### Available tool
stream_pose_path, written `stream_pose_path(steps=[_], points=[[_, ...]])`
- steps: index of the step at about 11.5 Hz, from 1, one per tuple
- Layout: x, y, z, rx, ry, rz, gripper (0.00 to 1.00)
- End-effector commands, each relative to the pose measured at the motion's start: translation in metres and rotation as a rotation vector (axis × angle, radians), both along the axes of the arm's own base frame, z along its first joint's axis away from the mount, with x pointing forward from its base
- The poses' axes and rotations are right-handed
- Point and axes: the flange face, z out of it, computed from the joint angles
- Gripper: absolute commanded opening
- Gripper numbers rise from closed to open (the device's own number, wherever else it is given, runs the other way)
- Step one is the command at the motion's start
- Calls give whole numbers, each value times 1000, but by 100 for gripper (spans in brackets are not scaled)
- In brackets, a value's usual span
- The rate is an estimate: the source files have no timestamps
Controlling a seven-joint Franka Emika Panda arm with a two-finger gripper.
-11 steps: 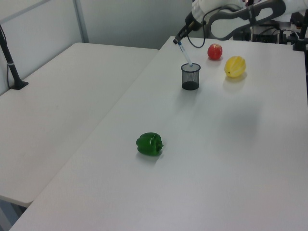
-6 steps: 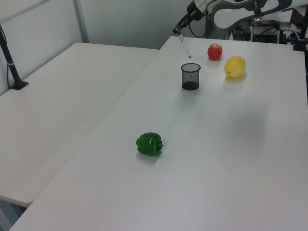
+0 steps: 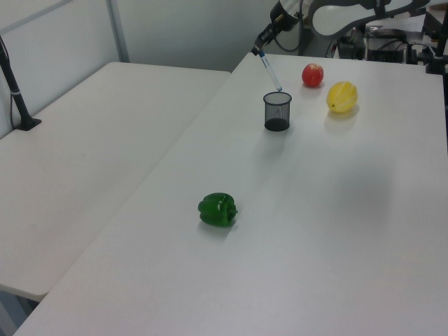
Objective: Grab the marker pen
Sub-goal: 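Carry the marker away from the cup across the table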
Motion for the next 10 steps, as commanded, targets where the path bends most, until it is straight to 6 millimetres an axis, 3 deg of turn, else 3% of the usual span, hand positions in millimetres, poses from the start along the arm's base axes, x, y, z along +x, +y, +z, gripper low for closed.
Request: stream_pose_path(steps=[1, 10], points=[[-27, 31, 7, 29, 183, 23, 0], [-76, 119, -44, 7, 672, 175, 0]])
